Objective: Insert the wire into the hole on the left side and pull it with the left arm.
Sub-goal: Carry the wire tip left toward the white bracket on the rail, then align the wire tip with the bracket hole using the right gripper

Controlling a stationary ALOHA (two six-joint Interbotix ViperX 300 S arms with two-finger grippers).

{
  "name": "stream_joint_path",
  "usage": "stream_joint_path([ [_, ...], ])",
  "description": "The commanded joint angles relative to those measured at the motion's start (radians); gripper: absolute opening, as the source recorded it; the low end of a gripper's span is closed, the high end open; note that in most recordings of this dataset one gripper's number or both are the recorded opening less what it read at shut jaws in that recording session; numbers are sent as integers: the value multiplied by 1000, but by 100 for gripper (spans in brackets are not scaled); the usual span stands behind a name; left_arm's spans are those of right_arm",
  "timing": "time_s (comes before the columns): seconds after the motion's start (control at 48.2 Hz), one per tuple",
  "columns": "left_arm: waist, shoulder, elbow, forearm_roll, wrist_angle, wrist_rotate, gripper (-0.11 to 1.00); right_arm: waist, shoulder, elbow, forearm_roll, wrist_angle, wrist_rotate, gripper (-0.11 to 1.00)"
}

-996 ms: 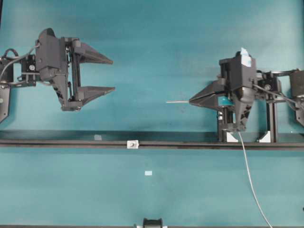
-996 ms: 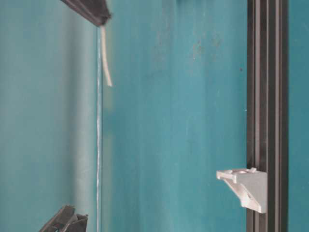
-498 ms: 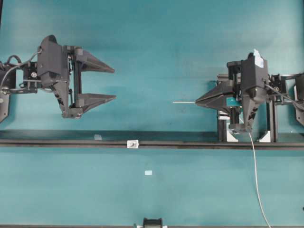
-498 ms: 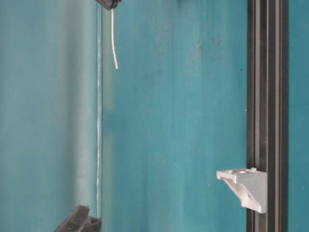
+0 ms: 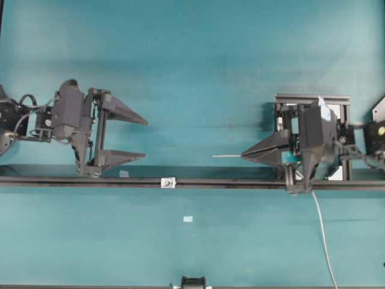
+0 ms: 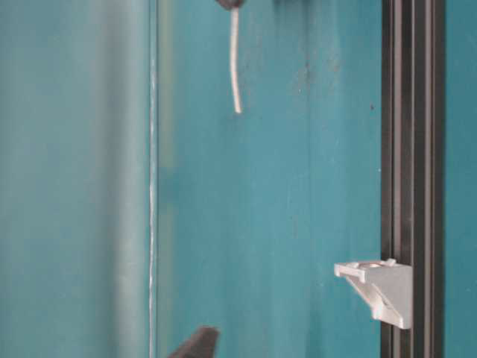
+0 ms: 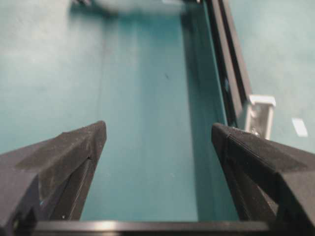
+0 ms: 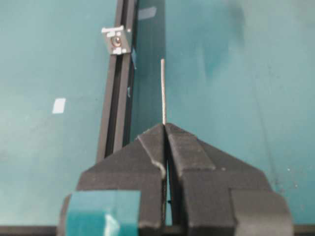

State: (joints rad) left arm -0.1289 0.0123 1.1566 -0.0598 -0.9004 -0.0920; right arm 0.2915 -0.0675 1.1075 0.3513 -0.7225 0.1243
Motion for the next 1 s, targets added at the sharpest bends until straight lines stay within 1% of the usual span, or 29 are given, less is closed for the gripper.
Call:
stream_joint_path([
  [0.0, -23, 17, -3, -3, -35, 0, 70, 64, 44, -35, 118, -60, -60, 1],
  [0.062, -40, 31, -3, -3, -51, 0, 70, 103, 77, -57, 179, -83, -103, 1],
  [0.104, -51, 38, -3, -3, -58, 0, 70, 124, 95, -72, 207, -91, -124, 1],
  [0.166, -64, 44, -2, -2, -69, 0, 70, 150, 120, -95, 235, -95, -144, 1],
  [0.249, -83, 52, 2, -3, -86, 0, 70, 173, 144, -117, 256, -98, -146, 1],
  [0.374, -107, 63, -3, -3, -107, 0, 70, 186, 169, -137, 272, -107, -146, 1],
  [0.623, -146, 126, -40, -3, -132, 0, 69, 186, 219, -156, 284, -126, -146, 1],
  [0.81, -156, 160, -67, -3, -135, 0, 69, 186, 252, -161, 287, -166, -146, 1],
  [0.976, -158, 166, -72, -3, -135, 0, 69, 186, 275, -161, 287, -189, -146, 1],
])
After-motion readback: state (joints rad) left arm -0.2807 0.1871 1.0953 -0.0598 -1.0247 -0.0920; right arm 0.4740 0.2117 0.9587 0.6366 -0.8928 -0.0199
